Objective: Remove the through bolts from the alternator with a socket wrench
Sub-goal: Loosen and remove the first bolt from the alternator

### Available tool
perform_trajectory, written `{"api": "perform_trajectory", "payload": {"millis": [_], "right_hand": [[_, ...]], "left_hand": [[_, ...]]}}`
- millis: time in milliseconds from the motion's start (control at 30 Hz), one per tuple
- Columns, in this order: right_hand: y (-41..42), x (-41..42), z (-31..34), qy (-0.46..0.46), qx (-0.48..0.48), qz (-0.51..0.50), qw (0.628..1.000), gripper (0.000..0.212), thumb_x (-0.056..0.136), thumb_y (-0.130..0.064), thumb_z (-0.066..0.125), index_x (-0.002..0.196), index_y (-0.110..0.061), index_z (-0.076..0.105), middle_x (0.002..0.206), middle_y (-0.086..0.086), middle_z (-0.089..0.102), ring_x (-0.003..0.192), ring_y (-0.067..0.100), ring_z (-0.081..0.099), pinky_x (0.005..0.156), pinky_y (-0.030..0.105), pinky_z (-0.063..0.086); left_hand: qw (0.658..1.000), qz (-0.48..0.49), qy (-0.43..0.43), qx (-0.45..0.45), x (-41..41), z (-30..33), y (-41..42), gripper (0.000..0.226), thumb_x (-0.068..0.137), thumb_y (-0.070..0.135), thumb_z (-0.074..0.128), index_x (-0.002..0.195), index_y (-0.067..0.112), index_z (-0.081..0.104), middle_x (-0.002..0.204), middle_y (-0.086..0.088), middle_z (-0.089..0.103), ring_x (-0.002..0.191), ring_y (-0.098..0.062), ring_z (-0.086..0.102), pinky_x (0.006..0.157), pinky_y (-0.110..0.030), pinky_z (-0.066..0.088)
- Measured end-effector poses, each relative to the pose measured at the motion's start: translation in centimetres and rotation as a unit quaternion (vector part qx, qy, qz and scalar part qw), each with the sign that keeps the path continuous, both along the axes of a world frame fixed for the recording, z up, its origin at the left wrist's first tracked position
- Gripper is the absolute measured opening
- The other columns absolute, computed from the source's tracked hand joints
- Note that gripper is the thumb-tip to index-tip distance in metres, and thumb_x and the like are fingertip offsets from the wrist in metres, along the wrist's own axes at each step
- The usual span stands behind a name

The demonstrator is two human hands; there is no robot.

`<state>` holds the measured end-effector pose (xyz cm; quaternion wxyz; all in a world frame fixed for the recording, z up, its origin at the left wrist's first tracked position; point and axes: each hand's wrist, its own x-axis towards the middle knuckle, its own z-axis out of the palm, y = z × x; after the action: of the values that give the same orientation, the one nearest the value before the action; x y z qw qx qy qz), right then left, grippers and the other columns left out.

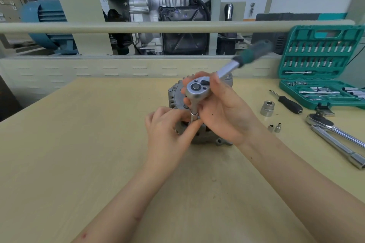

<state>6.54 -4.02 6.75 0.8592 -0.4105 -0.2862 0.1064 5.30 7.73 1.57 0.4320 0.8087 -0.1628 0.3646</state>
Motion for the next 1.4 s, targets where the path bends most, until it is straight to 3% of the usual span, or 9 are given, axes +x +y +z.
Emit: {"api": "perform_trajectory", "payload": {"millis": [133, 300, 400, 533, 633, 900, 1267, 1400], "right_hand": [[-0.04, 0.05, 0.15, 0.002, -0.053, -0.014, 0.998, 0.033, 0.078, -0.038, 0.046, 0.092, -0.01, 0.058, 0.076, -0.002, 0.07, 0.074, 0.01, 0.065, 0.07, 0.021, 0.052], [0.3, -0.17, 0.11, -0.019, -0.038, -0.014, 0.999, 0.013, 0.071, -0.031, 0.068, 0.074, -0.018, 0.07, 0.078, 0.0, 0.069, 0.074, 0.011, 0.063, 0.067, 0.025, 0.044], [0.23, -0.21, 0.07, -0.016, -0.002, 0.003, 1.0, 0.018, 0.059, -0.031, 0.074, 0.071, -0.019, 0.07, 0.08, 0.0, 0.069, 0.072, 0.011, 0.063, 0.066, 0.023, 0.048], [0.26, -0.19, 0.06, -0.002, -0.02, -0.016, 1.0, 0.021, 0.074, -0.034, 0.056, 0.078, -0.016, 0.067, 0.078, -0.002, 0.07, 0.072, 0.009, 0.065, 0.067, 0.02, 0.051], [0.33, -0.05, 0.07, -0.004, -0.041, -0.023, 0.999, 0.03, 0.077, -0.039, 0.048, 0.089, -0.013, 0.057, 0.078, -0.003, 0.07, 0.075, 0.008, 0.065, 0.068, 0.02, 0.051], [0.29, 0.03, 0.01, -0.009, -0.04, 0.003, 0.999, 0.03, 0.086, -0.025, 0.042, 0.079, -0.021, 0.071, 0.08, 0.0, 0.069, 0.079, 0.012, 0.064, 0.066, 0.023, 0.05], [0.31, -0.26, 0.07, -0.03, -0.027, 0.012, 0.999, 0.027, 0.084, -0.02, 0.046, 0.077, -0.023, 0.072, 0.082, 0.004, 0.071, 0.085, 0.016, 0.067, 0.072, 0.024, 0.052], [0.73, -0.41, 0.13, -0.059, -0.018, -0.023, 0.998, 0.005, 0.074, -0.023, 0.068, 0.074, -0.022, 0.072, 0.082, 0.005, 0.072, 0.083, 0.017, 0.068, 0.074, 0.025, 0.054]], "left_hand": [[1.0, -0.014, -0.007, 0.024, -0.12, -0.07, -0.04, 0.024, 0.072, 0.035, 0.063, 0.068, 0.012, 0.065, 0.069, 0.006, 0.062, 0.08, -0.003, 0.046, 0.083, -0.01, 0.02], [1.0, -0.012, -0.007, 0.015, -0.01, 0.16, 0.2, 0.028, 0.069, 0.041, 0.052, 0.063, 0.015, 0.061, 0.061, 0.021, 0.049, 0.076, -0.001, 0.042, 0.083, -0.012, 0.02], [1.0, -0.009, 0.007, 0.017, 0.01, 0.1, 0.11, 0.028, 0.069, 0.044, 0.05, 0.063, 0.019, 0.061, 0.061, 0.012, 0.057, 0.073, -0.003, 0.043, 0.083, -0.013, 0.02], [1.0, -0.004, 0.014, 0.011, 0.08, -0.04, -0.01, 0.027, 0.069, 0.045, 0.05, 0.063, 0.02, 0.057, 0.061, 0.007, 0.058, 0.073, -0.005, 0.045, 0.083, -0.013, 0.021], [0.999, -0.006, 0.009, 0.034, 0.12, -0.17, 0.01, 0.034, 0.072, 0.043, 0.049, 0.065, 0.012, 0.06, 0.06, 0.003, 0.056, 0.074, -0.006, 0.044, 0.082, -0.014, 0.022], [0.999, -0.007, 0.009, 0.043, 0.1, -0.09, 0.07, 0.036, 0.073, 0.042, 0.047, 0.064, 0.01, 0.062, 0.06, 0.01, 0.057, 0.073, -0.007, 0.042, 0.08, -0.016, 0.021], [0.999, -0.011, 0.022, 0.036, -0.11, -0.07, 0.04, 0.036, 0.073, 0.045, 0.047, 0.064, 0.013, 0.06, 0.059, 0.006, 0.056, 0.072, -0.016, 0.048, 0.079, -0.017, 0.022], [0.999, -0.002, 0.031, 0.024, -0.15, 0.06, 0.02, 0.031, 0.073, 0.046, 0.054, 0.059, 0.019, 0.058, 0.056, 0.013, 0.05, 0.071, -0.012, 0.046, 0.08, -0.017, 0.023]]}}
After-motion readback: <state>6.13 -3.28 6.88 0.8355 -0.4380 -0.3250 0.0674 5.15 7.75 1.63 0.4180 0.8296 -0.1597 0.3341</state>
